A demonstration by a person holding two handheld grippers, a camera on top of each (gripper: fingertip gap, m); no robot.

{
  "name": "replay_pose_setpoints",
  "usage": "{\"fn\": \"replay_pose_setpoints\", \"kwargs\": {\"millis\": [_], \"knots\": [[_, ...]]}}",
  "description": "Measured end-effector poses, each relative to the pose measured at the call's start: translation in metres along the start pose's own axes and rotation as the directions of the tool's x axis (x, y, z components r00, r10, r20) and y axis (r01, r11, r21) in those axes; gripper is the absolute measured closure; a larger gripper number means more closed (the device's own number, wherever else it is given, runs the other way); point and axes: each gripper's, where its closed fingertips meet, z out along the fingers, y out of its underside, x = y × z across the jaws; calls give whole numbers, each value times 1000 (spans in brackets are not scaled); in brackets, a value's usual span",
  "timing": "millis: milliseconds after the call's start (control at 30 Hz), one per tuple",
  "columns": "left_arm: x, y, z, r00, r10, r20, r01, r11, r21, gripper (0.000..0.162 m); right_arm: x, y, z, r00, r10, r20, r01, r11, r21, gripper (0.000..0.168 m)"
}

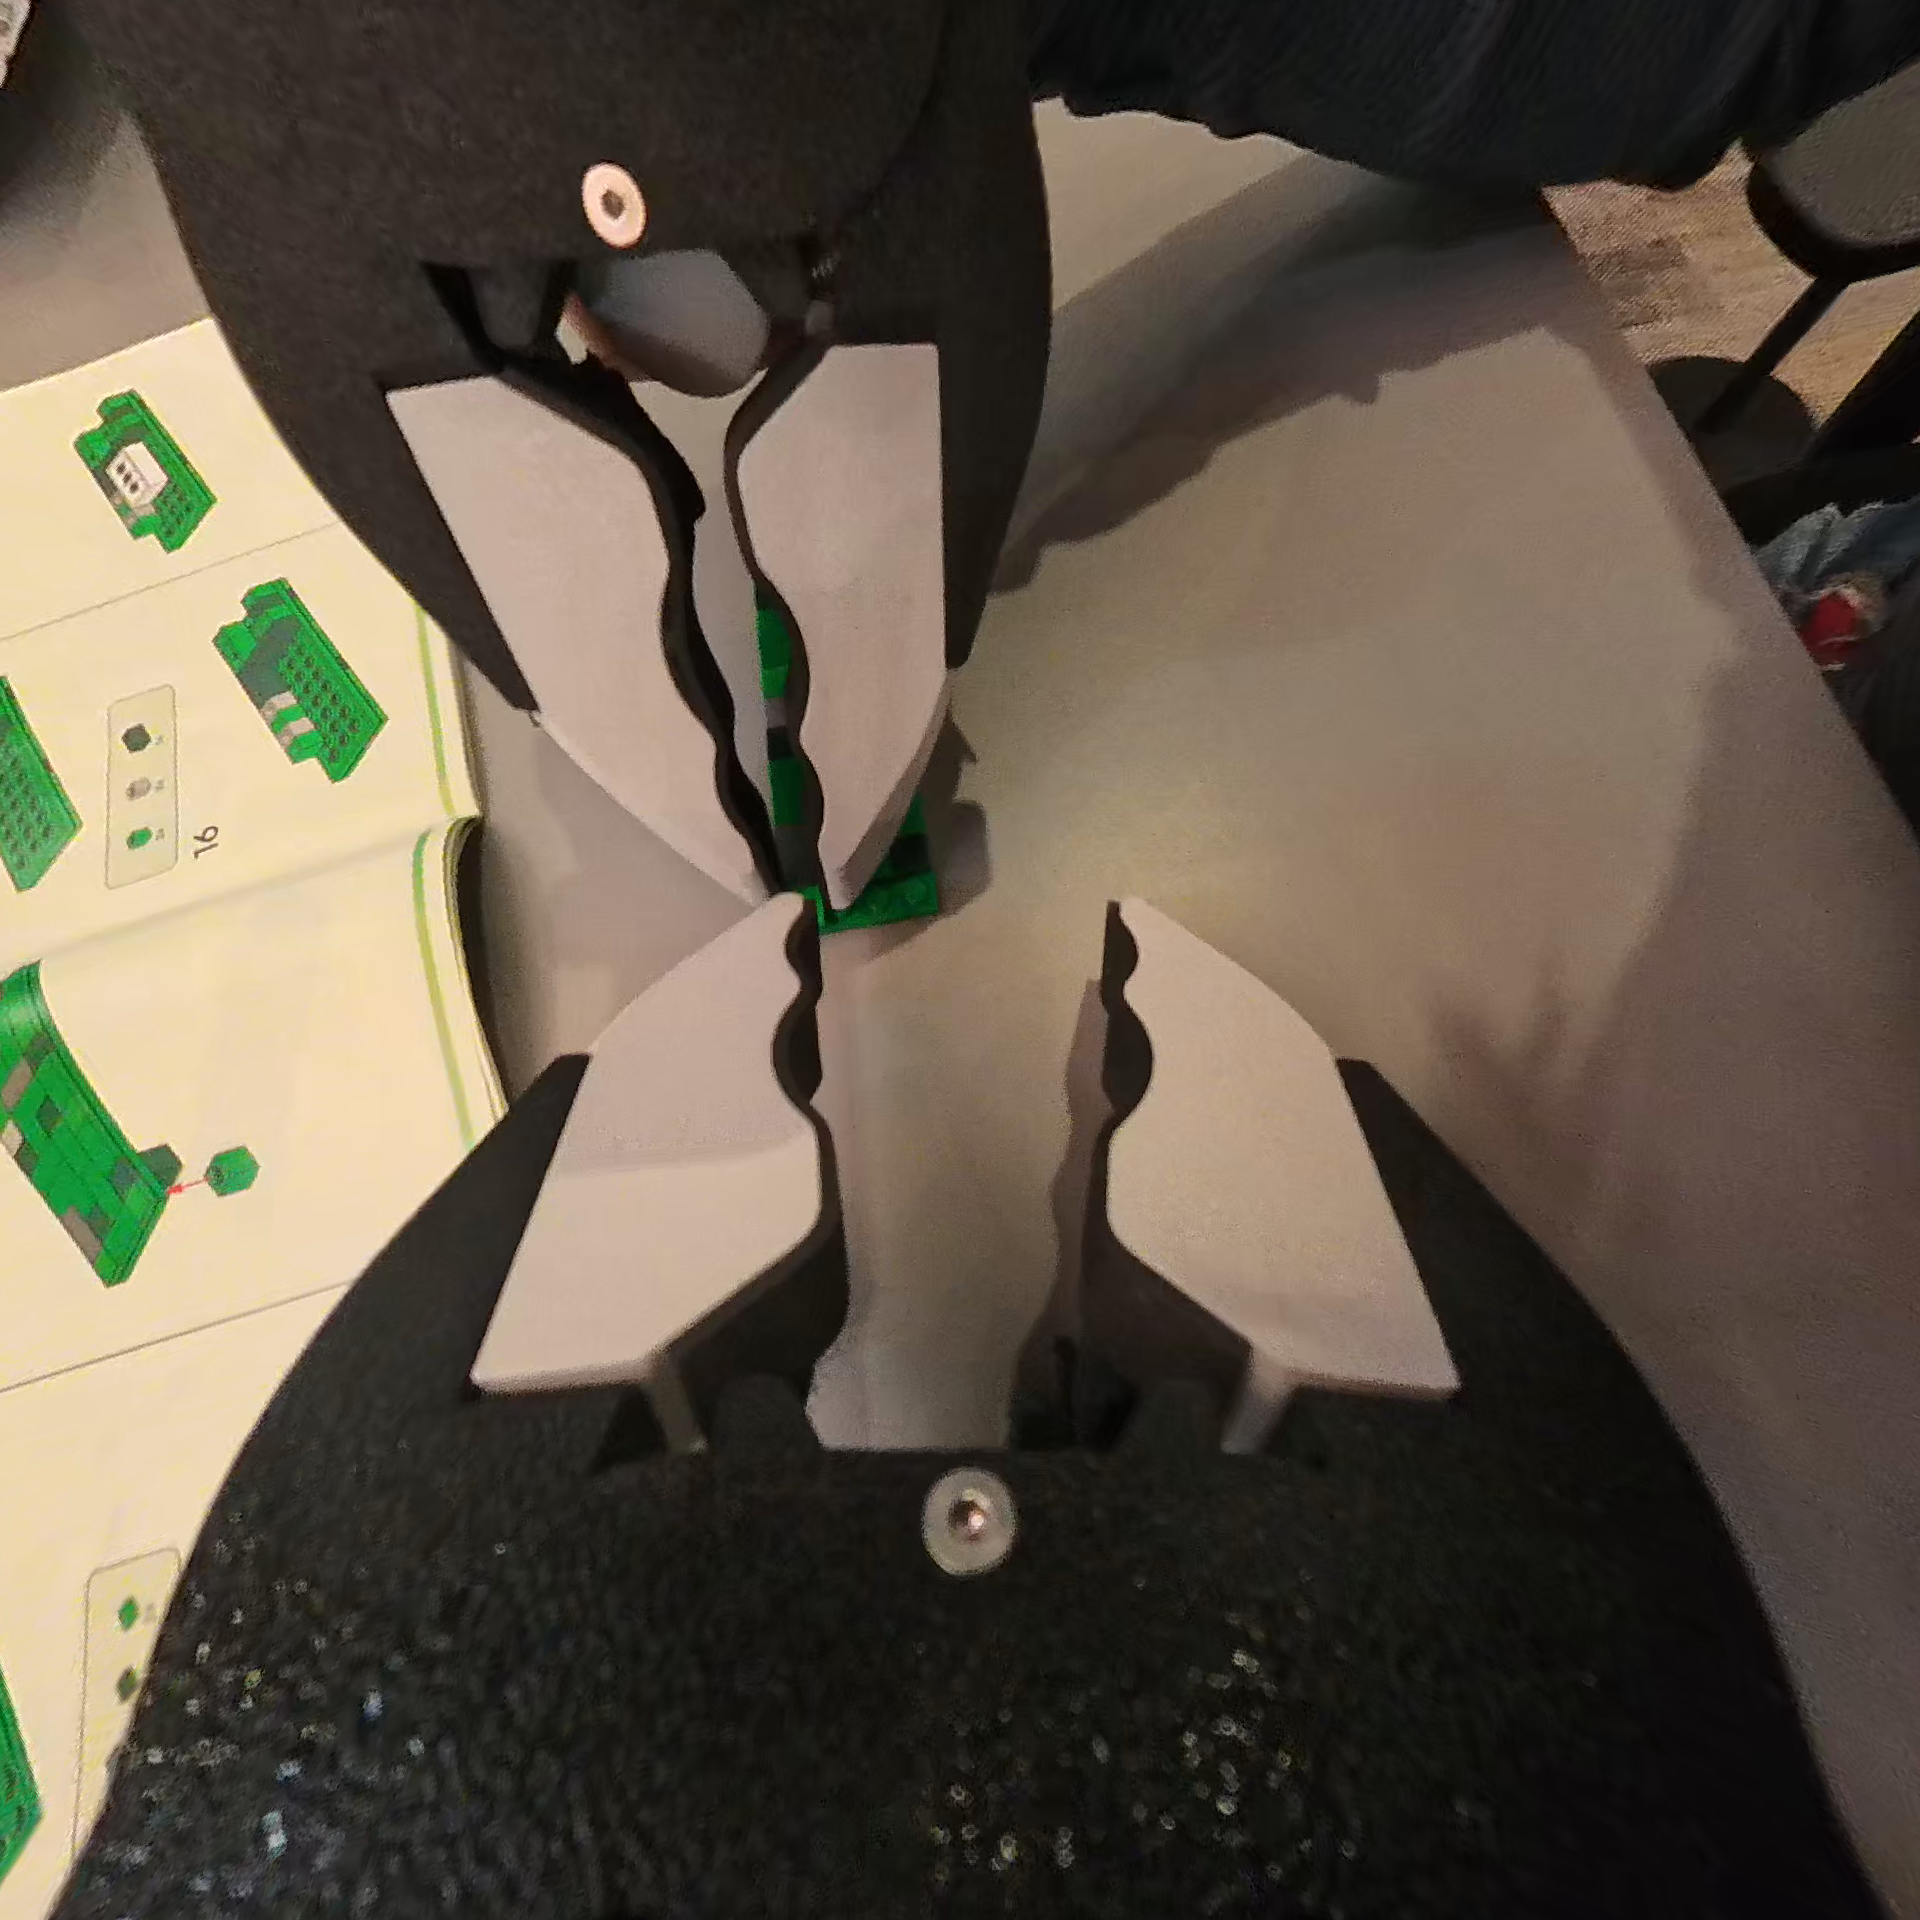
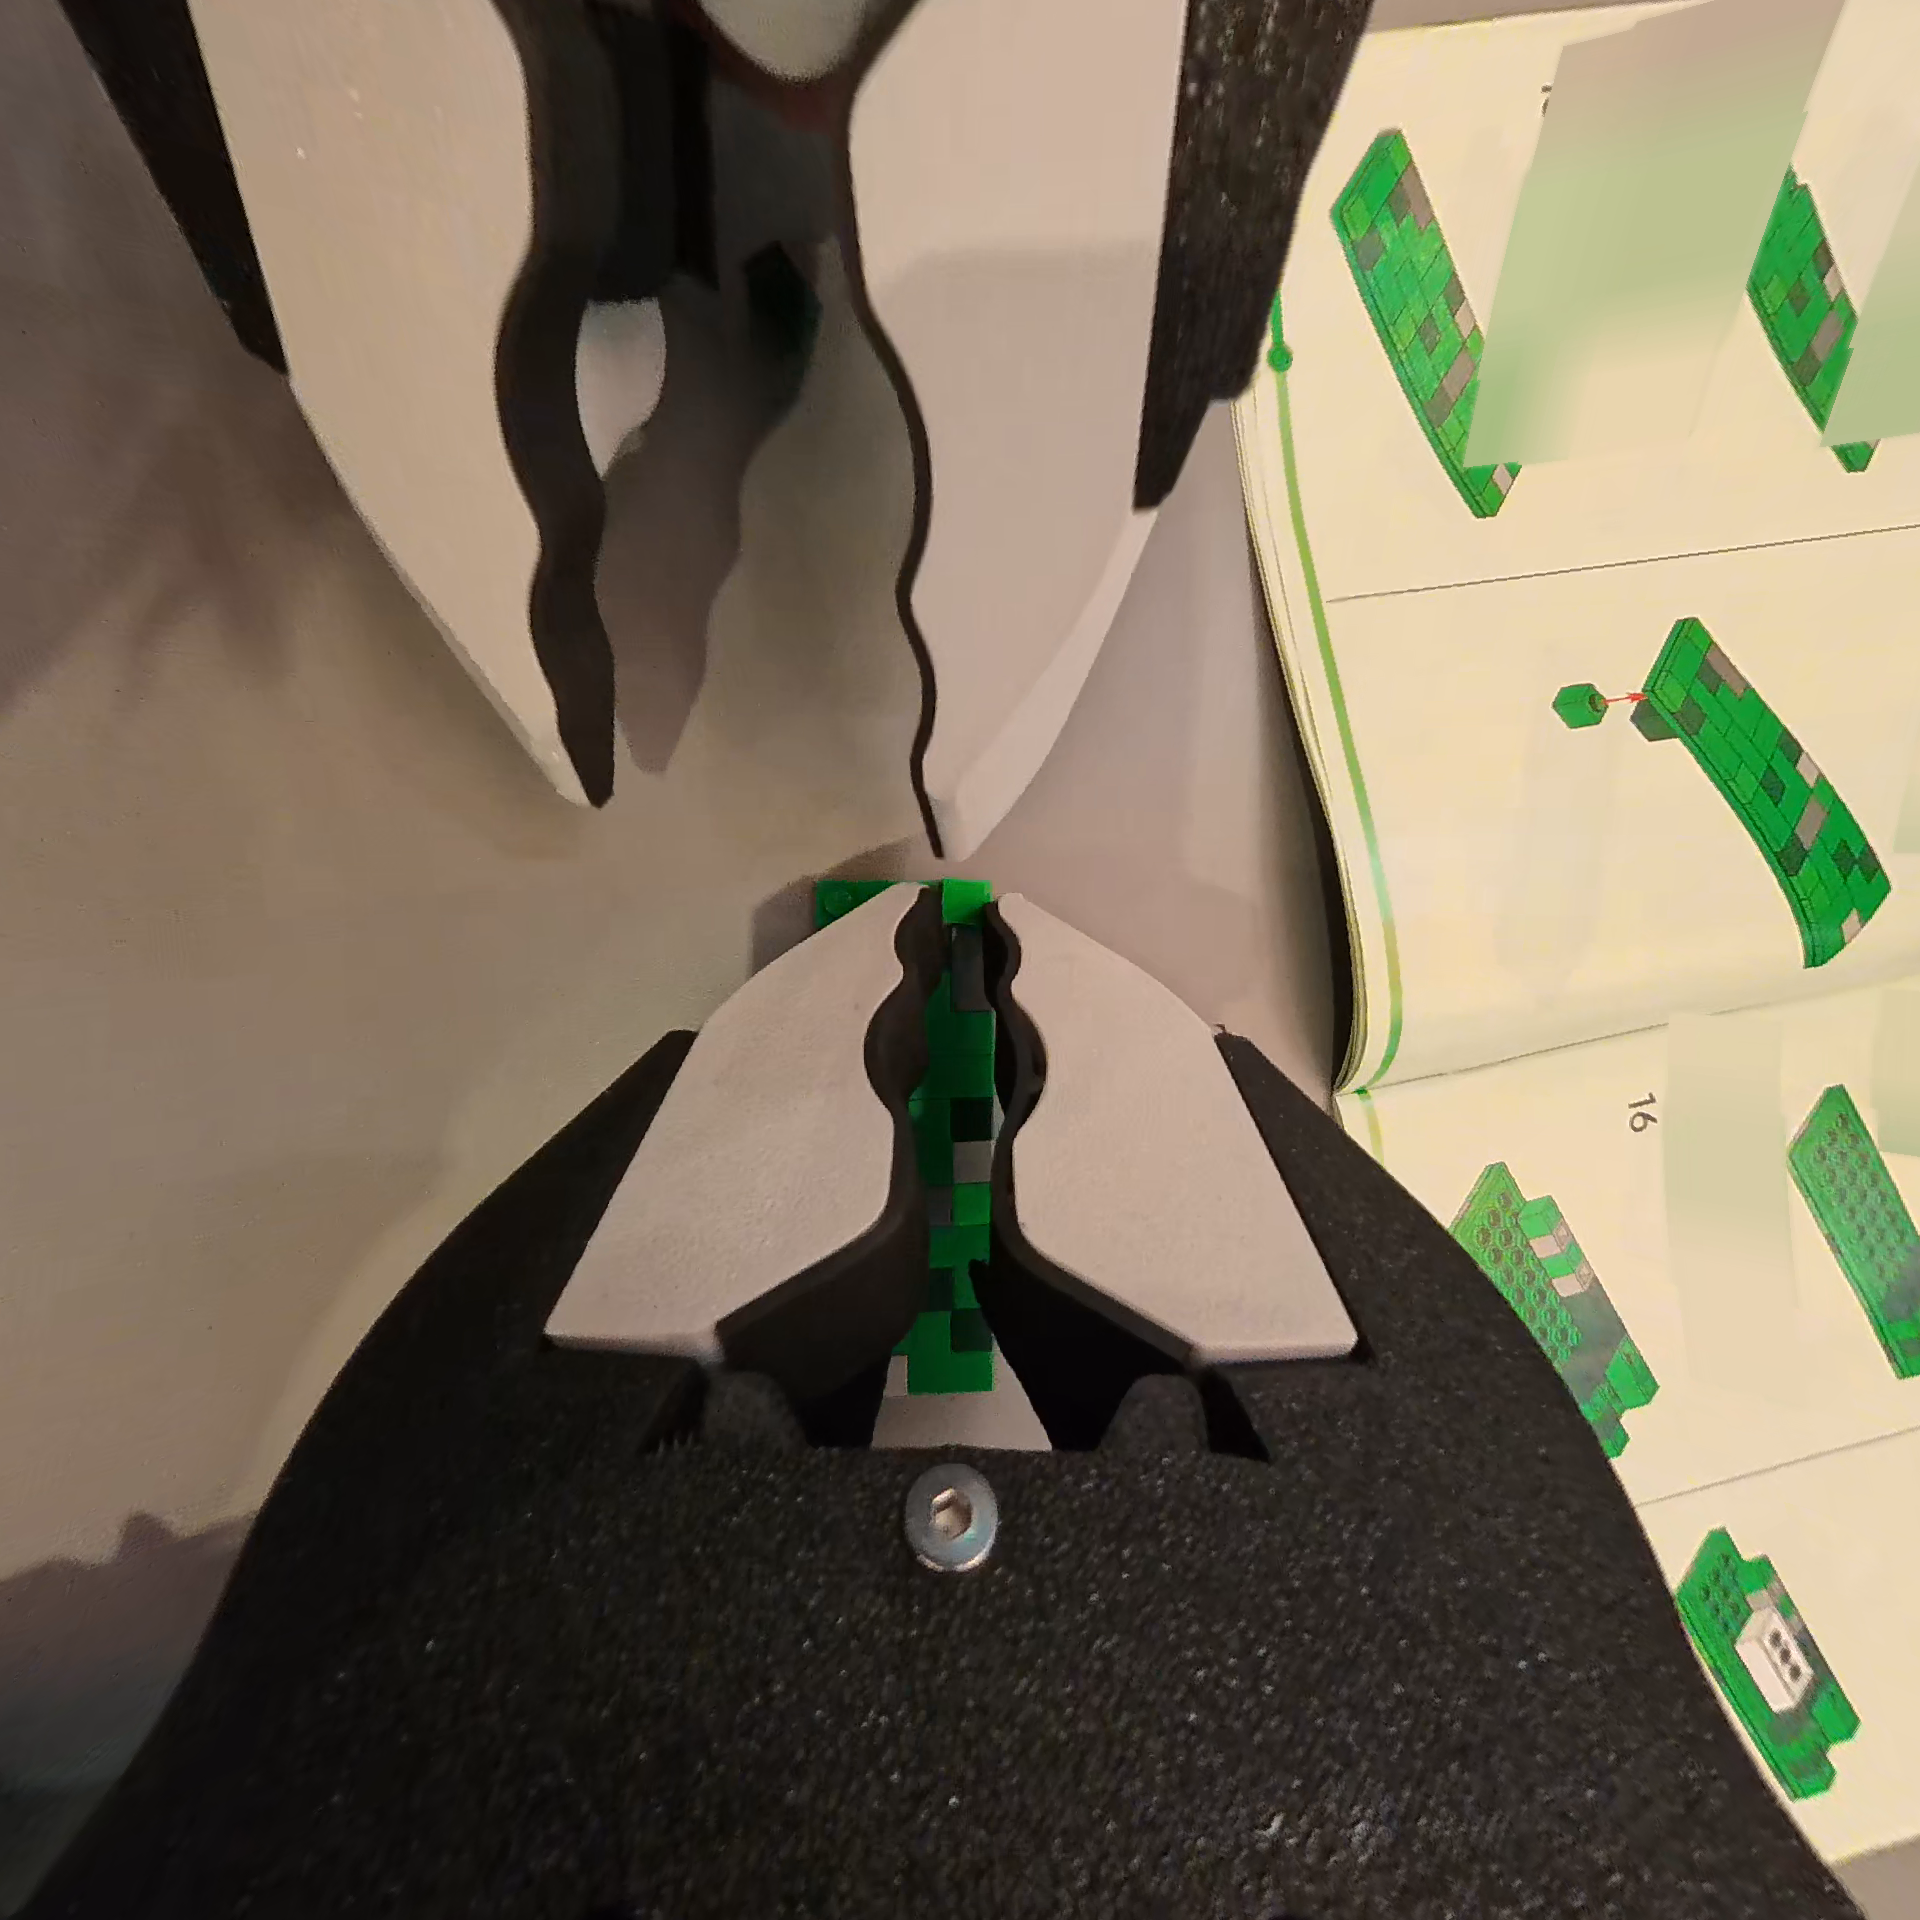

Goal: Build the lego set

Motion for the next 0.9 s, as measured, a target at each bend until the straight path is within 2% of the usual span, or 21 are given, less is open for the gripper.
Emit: {"fn": "replay_pose_setpoints", "kwargs": {"millis": [600,767,900], "knots": [[-4,7,14,998,-54,-39,51,996,-70,111,2,0,-1,1000,2,-8,-2,1000,21,160],[-3,7,14,997,-63,-42,60,996,-66,111,4,1,-14,996,82,-20,-80,992,97,135],[-5,3,11,997,-68,-32,67,997,-41,110,-1,22,-24,987,156,-39,-150,980,133,125]]}}
